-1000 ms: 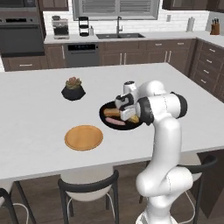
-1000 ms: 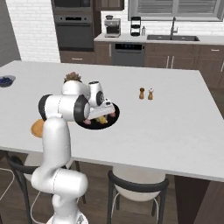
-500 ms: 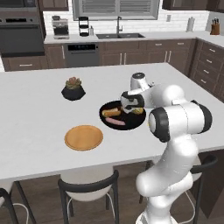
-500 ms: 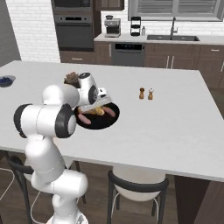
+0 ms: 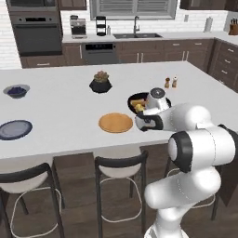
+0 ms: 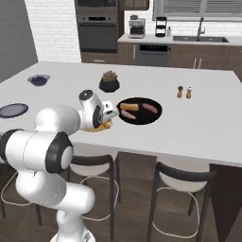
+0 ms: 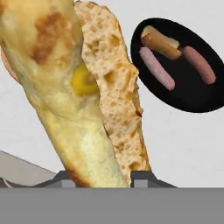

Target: Place one bun and one sausage from the bowl on each plate.

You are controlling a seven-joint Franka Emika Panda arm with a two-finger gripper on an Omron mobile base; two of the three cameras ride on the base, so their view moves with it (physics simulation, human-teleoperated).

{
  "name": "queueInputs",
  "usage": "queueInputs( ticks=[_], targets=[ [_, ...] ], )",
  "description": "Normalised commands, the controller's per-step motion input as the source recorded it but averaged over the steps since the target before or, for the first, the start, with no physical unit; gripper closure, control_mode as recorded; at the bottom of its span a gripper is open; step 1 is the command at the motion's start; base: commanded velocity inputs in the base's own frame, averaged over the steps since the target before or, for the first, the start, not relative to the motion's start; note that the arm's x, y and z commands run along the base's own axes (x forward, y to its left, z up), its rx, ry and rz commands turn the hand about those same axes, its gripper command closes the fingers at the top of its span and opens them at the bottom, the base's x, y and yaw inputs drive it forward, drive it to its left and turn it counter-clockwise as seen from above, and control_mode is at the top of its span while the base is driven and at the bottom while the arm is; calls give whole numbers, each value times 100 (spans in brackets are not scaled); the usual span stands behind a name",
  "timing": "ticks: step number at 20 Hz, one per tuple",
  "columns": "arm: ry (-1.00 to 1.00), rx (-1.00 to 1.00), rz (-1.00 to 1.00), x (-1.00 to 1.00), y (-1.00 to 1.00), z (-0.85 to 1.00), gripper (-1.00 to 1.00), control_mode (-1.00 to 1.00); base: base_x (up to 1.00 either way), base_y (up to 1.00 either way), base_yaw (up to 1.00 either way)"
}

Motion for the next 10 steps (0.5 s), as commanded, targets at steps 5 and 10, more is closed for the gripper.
queueInputs(
  ticks=[5, 10],
  targets=[
    [0, 0, 0, 0, 0, 0, 100, 100, -2, 100, 5],
    [0, 0, 0, 0, 0, 0, 100, 100, 4, 100, 0]
  ],
)
